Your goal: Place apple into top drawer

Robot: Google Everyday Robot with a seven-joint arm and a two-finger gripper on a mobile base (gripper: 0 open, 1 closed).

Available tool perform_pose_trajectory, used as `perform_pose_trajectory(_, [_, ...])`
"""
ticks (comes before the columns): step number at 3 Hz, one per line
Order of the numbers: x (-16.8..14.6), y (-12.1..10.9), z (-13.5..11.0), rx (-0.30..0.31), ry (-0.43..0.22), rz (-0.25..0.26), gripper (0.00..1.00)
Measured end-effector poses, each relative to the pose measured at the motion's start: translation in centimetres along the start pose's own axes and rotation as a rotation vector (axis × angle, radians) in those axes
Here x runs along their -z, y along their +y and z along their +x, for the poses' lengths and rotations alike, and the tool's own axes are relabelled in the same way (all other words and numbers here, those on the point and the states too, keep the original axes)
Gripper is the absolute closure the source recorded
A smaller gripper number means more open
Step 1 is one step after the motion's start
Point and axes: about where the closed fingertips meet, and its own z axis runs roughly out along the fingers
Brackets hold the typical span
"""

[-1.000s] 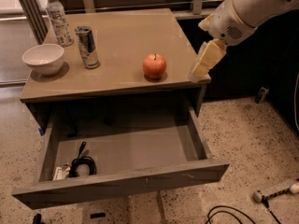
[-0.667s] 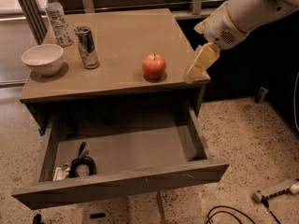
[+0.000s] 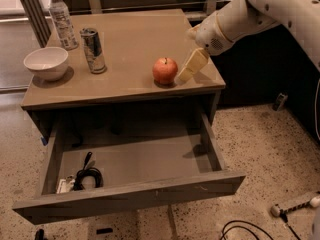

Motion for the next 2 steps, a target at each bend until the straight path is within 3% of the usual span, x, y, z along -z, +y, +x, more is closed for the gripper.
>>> perform_pose_trajectory(2, [-4.1, -1.1, 0.1, 0.003, -0.003, -0.046, 0.00])
